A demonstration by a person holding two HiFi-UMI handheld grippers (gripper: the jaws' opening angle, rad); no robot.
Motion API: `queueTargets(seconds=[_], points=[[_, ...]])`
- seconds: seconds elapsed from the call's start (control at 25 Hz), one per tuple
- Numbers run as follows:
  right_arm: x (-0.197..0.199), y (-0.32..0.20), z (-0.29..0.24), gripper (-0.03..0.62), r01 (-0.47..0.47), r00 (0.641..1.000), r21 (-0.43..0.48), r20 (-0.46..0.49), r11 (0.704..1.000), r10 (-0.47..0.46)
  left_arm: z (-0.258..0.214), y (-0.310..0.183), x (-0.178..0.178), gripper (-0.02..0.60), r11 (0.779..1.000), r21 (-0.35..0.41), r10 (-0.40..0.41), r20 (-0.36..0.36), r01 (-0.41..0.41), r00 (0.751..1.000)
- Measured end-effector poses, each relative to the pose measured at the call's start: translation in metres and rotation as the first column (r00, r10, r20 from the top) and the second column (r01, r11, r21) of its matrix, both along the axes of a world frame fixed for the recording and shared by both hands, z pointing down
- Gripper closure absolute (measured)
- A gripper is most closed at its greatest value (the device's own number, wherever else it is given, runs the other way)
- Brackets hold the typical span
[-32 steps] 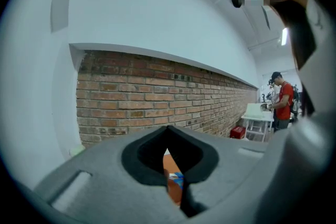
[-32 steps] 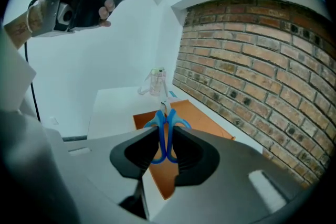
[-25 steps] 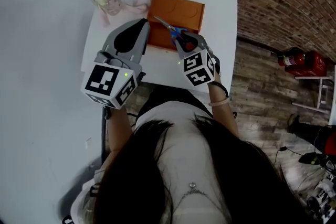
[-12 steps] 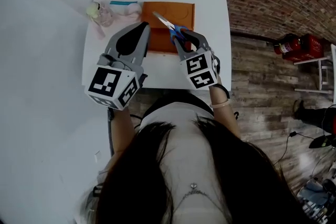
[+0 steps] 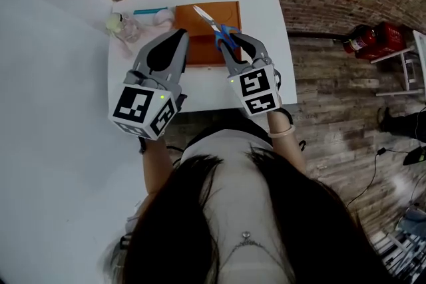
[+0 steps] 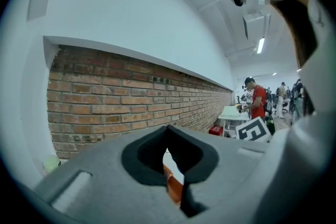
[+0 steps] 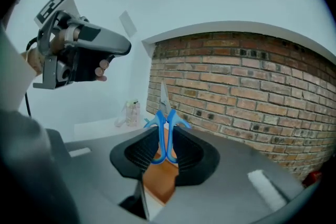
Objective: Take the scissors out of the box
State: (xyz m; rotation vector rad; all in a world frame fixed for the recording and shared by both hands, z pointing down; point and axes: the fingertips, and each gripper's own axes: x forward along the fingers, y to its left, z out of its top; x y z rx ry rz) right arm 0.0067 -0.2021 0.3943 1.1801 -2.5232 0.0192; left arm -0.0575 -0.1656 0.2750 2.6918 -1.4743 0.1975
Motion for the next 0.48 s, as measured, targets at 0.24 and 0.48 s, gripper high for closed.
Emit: queueTargets(seconds=[0.24,0.48], points=[[0.002,0.013,-0.01,0.499,-0.044,0.999,0.012,0.023,0.999,0.044,0.002,0.011,0.0,0.581,0.999,0.0,0.04,-0.005,-0.04,0.999],[0.005,0.031,-0.024,0.499,-0.087,0.995,0.032,0.052,0.996,0.086,0.0,0.027,-0.001,0.581,0.997,0.002,0.075,-0.013,-0.075,0.997]])
